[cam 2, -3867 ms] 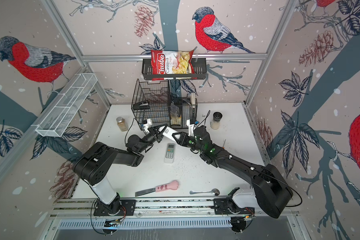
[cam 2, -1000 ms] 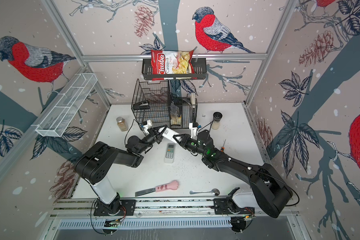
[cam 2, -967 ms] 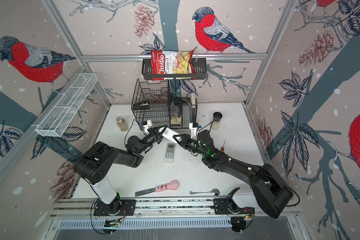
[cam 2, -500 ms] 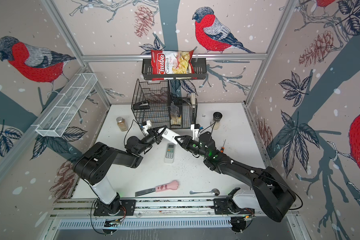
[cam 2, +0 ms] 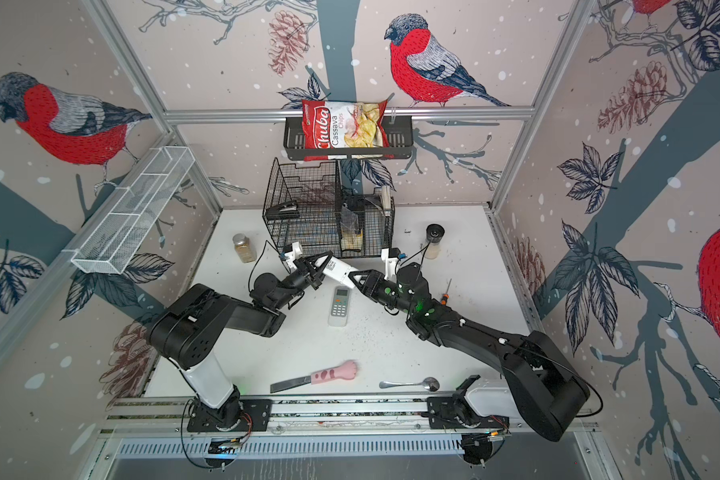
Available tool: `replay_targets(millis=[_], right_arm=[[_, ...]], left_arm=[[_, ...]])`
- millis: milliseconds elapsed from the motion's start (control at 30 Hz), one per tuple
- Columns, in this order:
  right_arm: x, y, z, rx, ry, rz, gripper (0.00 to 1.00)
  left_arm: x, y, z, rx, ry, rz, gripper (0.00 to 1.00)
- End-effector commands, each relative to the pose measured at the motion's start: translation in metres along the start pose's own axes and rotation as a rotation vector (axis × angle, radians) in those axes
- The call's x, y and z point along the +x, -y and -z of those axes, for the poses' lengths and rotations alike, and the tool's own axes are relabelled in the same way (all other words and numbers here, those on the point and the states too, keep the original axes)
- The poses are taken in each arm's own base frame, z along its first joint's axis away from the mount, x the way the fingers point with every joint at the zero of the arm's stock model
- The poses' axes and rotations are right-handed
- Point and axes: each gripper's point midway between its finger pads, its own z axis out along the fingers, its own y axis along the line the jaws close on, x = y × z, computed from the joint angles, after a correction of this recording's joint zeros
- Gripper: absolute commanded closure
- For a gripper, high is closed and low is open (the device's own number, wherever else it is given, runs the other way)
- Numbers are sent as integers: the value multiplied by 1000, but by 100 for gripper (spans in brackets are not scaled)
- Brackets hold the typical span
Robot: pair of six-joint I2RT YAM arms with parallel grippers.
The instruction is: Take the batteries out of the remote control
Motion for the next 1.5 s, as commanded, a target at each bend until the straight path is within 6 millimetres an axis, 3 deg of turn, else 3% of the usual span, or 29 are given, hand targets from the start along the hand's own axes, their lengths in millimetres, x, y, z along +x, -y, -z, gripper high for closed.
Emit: replay_targets(millis=[0, 333, 1467], right_arm=[[-1, -4, 2, -4, 0, 25, 53], [-1, -5, 9, 11, 4, 41, 50], [-2, -11, 7, 0, 5, 44, 58]], left_arm=[[4, 54, 4, 214, -8, -113, 100], [1, 49, 1, 194, -5, -117, 100], [-5, 32, 0, 129, 14, -136, 100]])
